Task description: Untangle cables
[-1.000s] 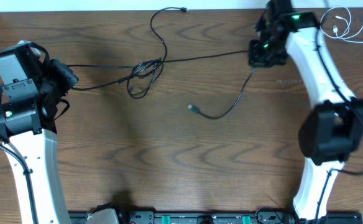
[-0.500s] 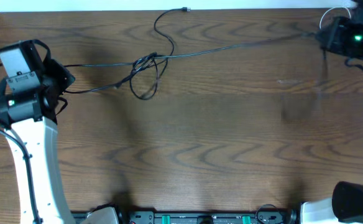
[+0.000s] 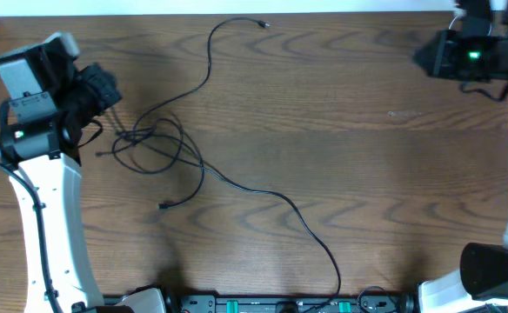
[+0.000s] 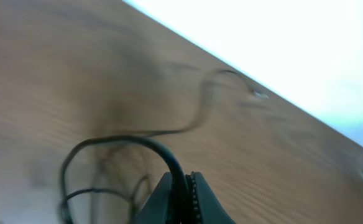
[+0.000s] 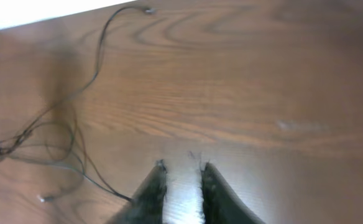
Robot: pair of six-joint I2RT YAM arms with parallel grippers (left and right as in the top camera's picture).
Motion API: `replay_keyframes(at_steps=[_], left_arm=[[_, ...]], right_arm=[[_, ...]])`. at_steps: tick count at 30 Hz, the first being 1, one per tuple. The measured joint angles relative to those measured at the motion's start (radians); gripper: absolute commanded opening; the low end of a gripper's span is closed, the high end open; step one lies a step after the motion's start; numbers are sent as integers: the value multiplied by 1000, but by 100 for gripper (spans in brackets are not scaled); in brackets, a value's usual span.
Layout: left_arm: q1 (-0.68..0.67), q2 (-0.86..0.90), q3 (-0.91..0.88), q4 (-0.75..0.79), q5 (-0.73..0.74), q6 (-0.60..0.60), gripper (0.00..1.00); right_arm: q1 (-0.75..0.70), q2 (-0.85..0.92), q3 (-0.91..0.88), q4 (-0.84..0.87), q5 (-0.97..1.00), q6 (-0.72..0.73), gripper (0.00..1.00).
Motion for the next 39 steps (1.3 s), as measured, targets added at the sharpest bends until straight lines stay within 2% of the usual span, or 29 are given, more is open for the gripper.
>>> replay_keyframes(at_steps=[2, 4, 9, 13, 19, 28, 39], left_arm=[[-21, 0, 0, 53, 115, 9, 7], [-39, 0, 0, 121, 228, 16, 7], [-61, 0, -1, 370, 502, -31, 7], [-61, 0, -1, 523, 623, -177, 7], [-61, 0, -1, 556, 675, -362, 7], [-61, 0, -1, 556, 738, -551, 7], [-61, 0, -1, 558, 782, -666, 7]], right_arm=[[47, 7, 0, 19, -4, -6, 51], [89, 13, 0, 35, -10, -11, 58], [171, 44, 0, 73, -43, -19, 65], [232, 101, 0, 112, -103, -59, 70], [350, 171, 0, 196, -178, -170, 73], [567, 216, 0, 362, -171, -300, 78], [714, 347, 0, 473, -152, -415, 77]])
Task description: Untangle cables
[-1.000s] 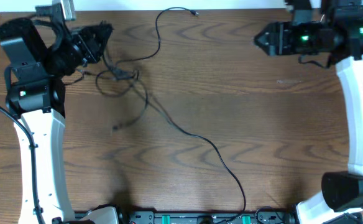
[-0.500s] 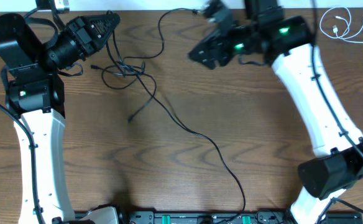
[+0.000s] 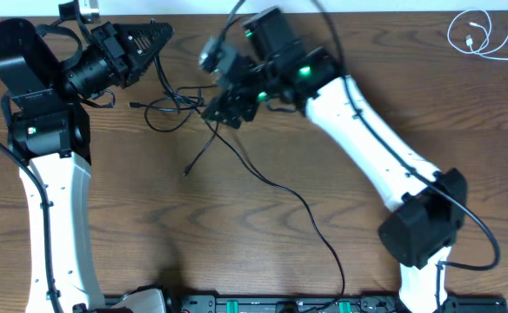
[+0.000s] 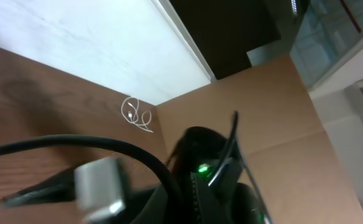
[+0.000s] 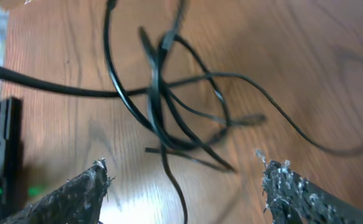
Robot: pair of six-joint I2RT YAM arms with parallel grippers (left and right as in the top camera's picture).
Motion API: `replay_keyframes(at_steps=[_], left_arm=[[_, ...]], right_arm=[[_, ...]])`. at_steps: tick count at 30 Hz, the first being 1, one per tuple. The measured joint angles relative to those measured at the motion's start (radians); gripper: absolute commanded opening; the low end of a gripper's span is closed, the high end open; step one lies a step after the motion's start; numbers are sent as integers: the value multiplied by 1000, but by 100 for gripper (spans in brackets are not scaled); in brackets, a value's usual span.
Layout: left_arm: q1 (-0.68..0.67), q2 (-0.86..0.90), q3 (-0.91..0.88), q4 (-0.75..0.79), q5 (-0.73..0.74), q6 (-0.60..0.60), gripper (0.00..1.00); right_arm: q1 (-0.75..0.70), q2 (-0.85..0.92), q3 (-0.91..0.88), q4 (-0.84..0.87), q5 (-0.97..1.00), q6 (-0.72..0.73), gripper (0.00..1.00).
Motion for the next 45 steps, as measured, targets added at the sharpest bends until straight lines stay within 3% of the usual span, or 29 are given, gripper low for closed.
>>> replay_keyframes(at_steps=[7, 11, 13, 18, 23, 28, 32, 35, 41, 45], left_arm=[[0, 0, 0, 2, 35, -22, 8], [0, 0, 0, 2, 46, -26, 7], [0, 0, 0, 2, 50, -29, 7], [0, 0, 0, 2, 57, -24, 7], [3, 0, 1, -11, 55, 69, 7], [31, 0, 2, -200, -51, 199, 8], [47, 1, 5, -471, -374, 329, 8], [44, 3, 3, -581, -629, 379, 7], [36, 24, 3, -640, -1053, 425, 7], [48, 77, 3, -641, -1230, 452, 7]], right_arm=[[47, 48, 0, 124, 35, -67, 70], [47, 74, 0, 195, 50, -82, 36], [47, 89, 0, 209, 70, -88, 2], [40, 94, 0, 209, 121, -39, 1], [-19, 85, 0, 153, 141, 85, 1], [-116, 12, 0, 23, 152, 151, 1], [-203, -96, 0, -134, 95, 156, 1], [-241, -154, 0, -246, -17, 92, 1], [-279, -216, 0, -469, -157, -56, 1], [-378, -237, 0, -535, -232, -139, 1]])
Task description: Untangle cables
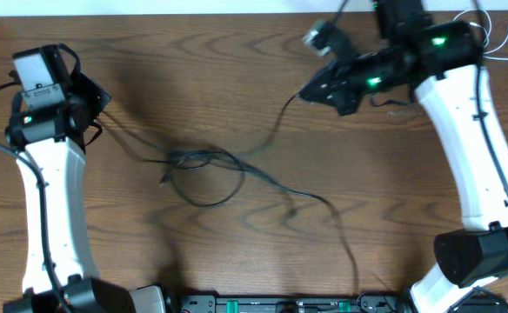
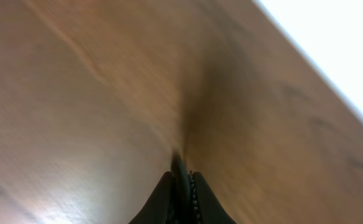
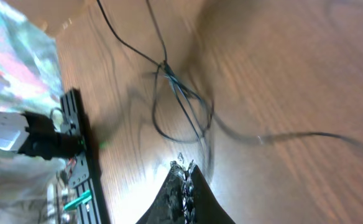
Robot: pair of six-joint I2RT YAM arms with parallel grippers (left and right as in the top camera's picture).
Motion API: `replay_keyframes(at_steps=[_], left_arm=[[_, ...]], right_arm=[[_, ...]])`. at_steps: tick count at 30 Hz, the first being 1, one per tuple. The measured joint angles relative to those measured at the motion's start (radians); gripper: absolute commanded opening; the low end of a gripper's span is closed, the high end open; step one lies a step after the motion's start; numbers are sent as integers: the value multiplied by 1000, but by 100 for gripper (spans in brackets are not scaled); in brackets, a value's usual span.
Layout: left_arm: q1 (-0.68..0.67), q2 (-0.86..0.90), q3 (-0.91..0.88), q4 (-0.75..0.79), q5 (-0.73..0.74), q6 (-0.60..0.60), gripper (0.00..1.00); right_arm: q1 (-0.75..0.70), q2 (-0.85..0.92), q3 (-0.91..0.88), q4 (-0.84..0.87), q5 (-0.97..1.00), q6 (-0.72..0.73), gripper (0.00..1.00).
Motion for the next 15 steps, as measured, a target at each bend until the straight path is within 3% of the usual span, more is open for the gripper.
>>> replay_keyframes(at_steps=[3, 7, 15], left_arm=[[0, 56, 0, -6, -58, 30, 7], [-2, 97, 0, -4, 1, 94, 7], [-32, 93, 0, 36, 202, 268, 7]], right_arm=[[-91, -8, 0, 0, -92, -26, 1], [-131, -8, 0, 11, -122, -14, 1], [-73, -8, 0, 113, 139, 212, 14]])
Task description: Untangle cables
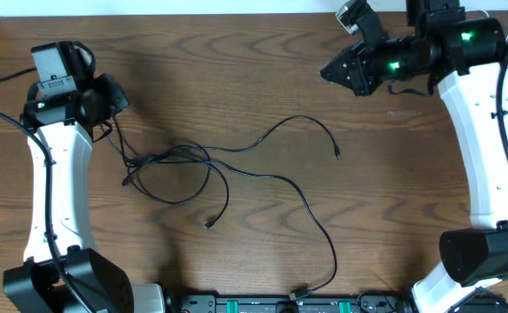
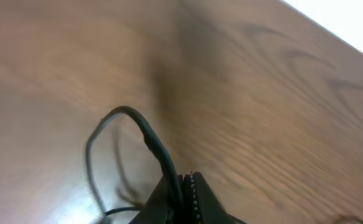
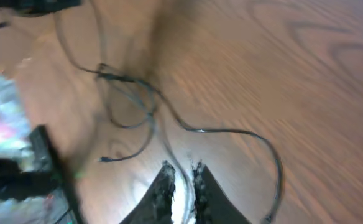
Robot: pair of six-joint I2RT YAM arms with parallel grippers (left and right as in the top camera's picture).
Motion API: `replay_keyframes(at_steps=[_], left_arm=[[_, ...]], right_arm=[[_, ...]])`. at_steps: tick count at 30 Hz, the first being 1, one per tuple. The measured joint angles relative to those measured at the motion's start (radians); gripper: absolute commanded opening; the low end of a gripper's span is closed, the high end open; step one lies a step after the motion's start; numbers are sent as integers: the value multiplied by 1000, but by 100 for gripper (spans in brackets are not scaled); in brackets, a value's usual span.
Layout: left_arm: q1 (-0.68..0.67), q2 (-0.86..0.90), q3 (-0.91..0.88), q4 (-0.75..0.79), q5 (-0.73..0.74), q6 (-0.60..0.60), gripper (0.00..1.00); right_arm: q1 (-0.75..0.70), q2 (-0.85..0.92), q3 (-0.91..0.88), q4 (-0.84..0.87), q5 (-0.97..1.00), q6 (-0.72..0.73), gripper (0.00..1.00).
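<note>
Thin black cables lie across the wooden table (image 1: 411,217), knotted in a loose tangle (image 1: 171,165) left of centre. One strand arcs right to a free plug (image 1: 337,157); another plug (image 1: 209,226) lies below the tangle. A long strand (image 1: 319,235) runs to the front edge. My left gripper (image 1: 119,97) at the far left is shut on a black cable (image 2: 150,137), pinched at the jaws (image 2: 183,180). My right gripper (image 1: 326,72) hangs high at the upper right, slightly open (image 3: 181,168) and holding nothing, with the tangle (image 3: 125,93) below.
A black rail with electronics (image 1: 280,304) runs along the table's front edge. The white far edge (image 1: 193,7) bounds the top. Both white arms (image 1: 58,200) reach in along the left and right sides.
My right gripper was shut on a cable strand held up toward the upper right. Now it is open, and that strand lies on the table with its plug free. The tangle looks looser.
First my left gripper held a cable by the tangle while the right arm stood at the far right corner. Then the right gripper was open at the tangle, the left raised. Later the right held a strand at the upper right, which now lies loose.
</note>
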Motion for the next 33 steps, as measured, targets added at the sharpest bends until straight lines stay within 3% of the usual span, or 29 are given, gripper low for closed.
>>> replay_keyframes(at_steps=[5, 9, 12, 13, 15, 24, 33], left_arm=[[-27, -67, -3, 121, 206, 40, 7], [-33, -171, -3, 226, 335, -47, 7], [-33, -228, -2, 282, 409, -142, 8], [-33, -236, -2, 289, 424, -158, 7], [-33, -249, -2, 296, 496, -193, 7], [-34, -248, -2, 302, 721, -292, 7], [-34, -248, -2, 303, 795, -346, 7]], right_arm=[[32, 9, 0, 21, 87, 80, 18], [82, 47, 0, 45, 100, 101, 20], [121, 80, 0, 59, 94, 109, 34], [134, 90, 0, 74, 93, 111, 45], [178, 117, 0, 119, 92, 116, 51], [359, 206, 0, 312, 51, 121, 54], [422, 382, -1, 481, 26, 122, 56]])
